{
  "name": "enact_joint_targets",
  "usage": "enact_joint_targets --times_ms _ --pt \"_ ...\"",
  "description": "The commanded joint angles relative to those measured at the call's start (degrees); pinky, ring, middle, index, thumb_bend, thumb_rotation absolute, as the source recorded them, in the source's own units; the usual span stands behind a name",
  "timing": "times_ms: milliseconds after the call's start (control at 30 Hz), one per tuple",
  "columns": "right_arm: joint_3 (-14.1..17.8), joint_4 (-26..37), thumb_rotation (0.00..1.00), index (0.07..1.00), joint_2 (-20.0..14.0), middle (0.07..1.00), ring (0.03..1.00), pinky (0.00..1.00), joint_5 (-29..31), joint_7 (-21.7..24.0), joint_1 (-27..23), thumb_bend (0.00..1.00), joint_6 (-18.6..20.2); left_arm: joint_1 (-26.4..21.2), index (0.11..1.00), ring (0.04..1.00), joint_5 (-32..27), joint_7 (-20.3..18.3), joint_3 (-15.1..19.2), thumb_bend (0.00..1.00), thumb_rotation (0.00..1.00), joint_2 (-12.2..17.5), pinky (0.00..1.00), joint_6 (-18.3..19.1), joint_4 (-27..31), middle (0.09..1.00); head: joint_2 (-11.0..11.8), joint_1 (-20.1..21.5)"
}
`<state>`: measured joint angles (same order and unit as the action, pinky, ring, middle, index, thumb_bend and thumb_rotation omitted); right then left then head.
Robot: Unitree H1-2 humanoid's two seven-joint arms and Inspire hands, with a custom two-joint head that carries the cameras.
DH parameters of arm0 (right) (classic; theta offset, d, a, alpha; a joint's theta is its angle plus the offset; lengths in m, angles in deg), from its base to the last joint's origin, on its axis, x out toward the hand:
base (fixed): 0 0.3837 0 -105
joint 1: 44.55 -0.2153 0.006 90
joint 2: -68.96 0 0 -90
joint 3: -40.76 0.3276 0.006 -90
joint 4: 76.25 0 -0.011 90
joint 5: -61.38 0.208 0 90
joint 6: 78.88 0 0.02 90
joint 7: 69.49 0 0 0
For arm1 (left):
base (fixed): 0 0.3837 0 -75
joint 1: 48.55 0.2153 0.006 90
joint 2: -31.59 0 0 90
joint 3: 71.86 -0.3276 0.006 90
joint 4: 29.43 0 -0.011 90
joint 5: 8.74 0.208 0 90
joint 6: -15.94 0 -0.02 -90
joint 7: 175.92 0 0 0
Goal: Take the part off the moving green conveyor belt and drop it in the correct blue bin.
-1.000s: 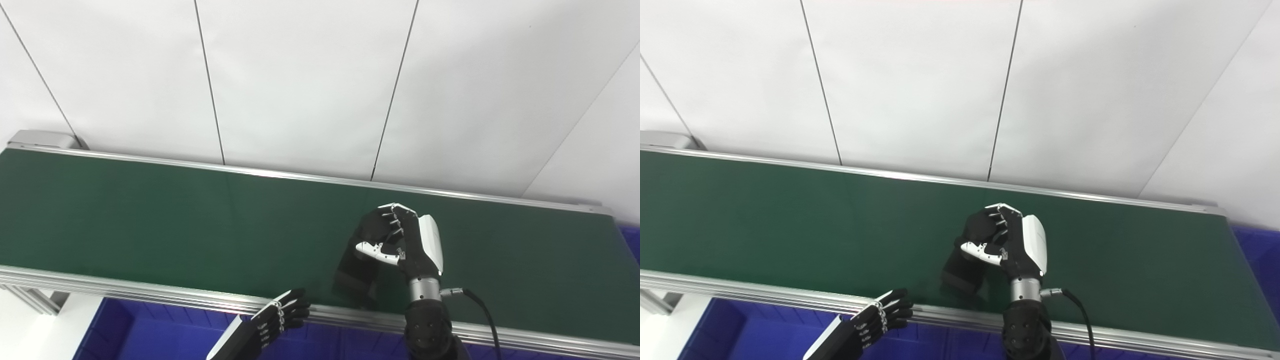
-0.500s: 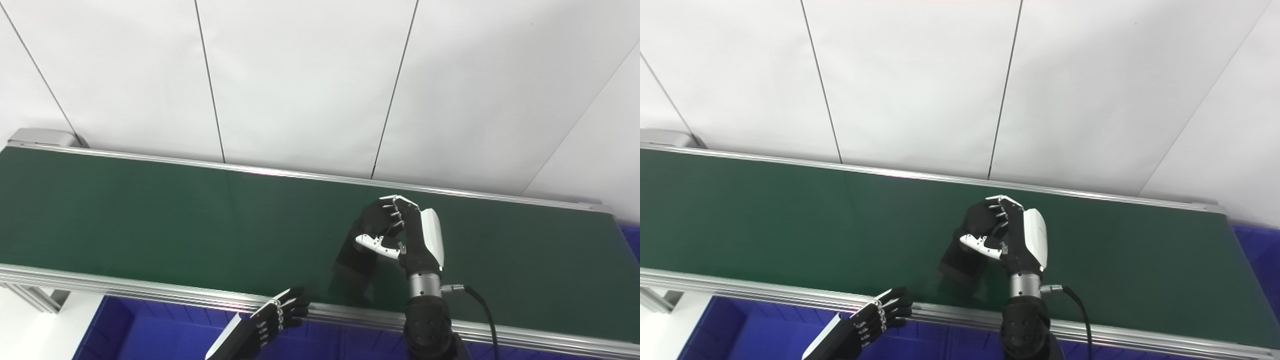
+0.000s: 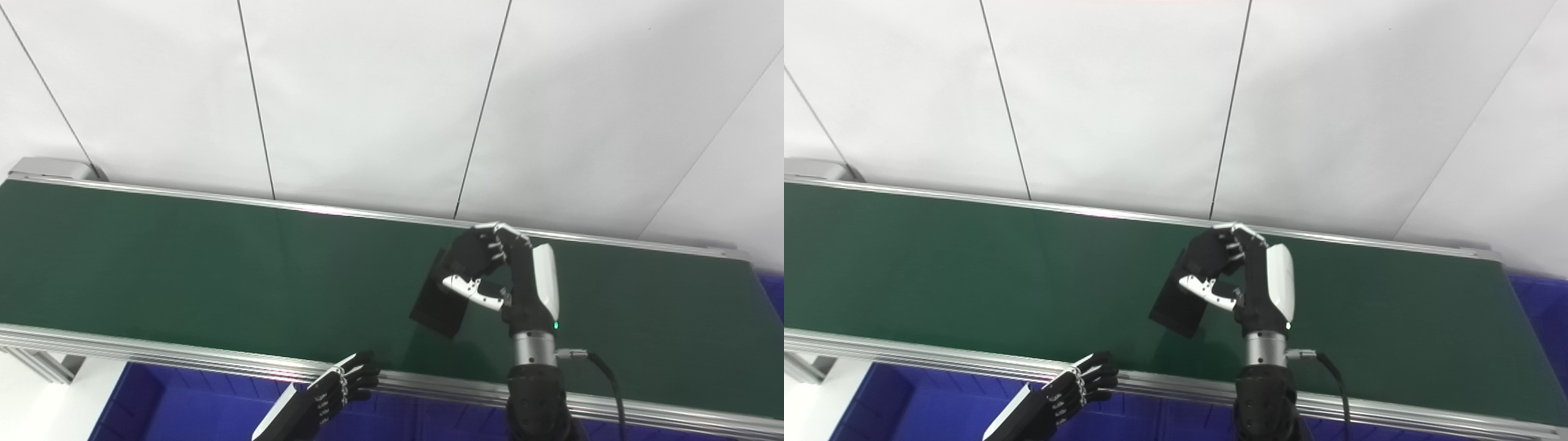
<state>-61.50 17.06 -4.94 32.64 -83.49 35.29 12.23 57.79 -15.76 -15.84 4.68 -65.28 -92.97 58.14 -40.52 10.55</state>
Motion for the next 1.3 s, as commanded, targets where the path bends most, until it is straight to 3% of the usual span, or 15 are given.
enact_joint_targets --times_ms 0,500,1000,1267 --pt "0.1 5.1 0.00 0.524 0.5 0.531 0.444 0.32 -0.7 0.7 -0.7 0.50 -0.3 -0.2 0.911 0.861 -0.5 -0.1 0.4 0.92 0.48 0.2 0.83 -1.4 1.9 0.878 -0.1 0.2" --pt "2.1 20.4 0.00 0.505 0.6 0.520 0.454 0.34 -0.7 8.1 1.0 0.50 5.6 -0.3 0.914 0.862 -1.1 -0.8 0.9 0.92 0.47 0.3 0.83 -1.5 1.5 0.877 -0.1 2.0" --pt "6.6 30.7 0.00 0.517 -1.3 0.529 0.443 0.31 -1.1 10.1 5.9 0.50 5.1 -0.5 0.914 0.862 -2.3 -2.0 2.0 0.91 0.46 0.9 0.84 -1.8 1.0 0.877 -0.5 6.9" --pt "9.6 36.3 0.00 0.516 -1.5 0.525 0.446 0.31 -0.7 11.2 8.8 0.49 6.1 -1.1 0.915 0.862 -3.3 -2.8 2.8 0.91 0.48 2.0 0.83 -1.8 0.6 0.878 -1.8 10.0"
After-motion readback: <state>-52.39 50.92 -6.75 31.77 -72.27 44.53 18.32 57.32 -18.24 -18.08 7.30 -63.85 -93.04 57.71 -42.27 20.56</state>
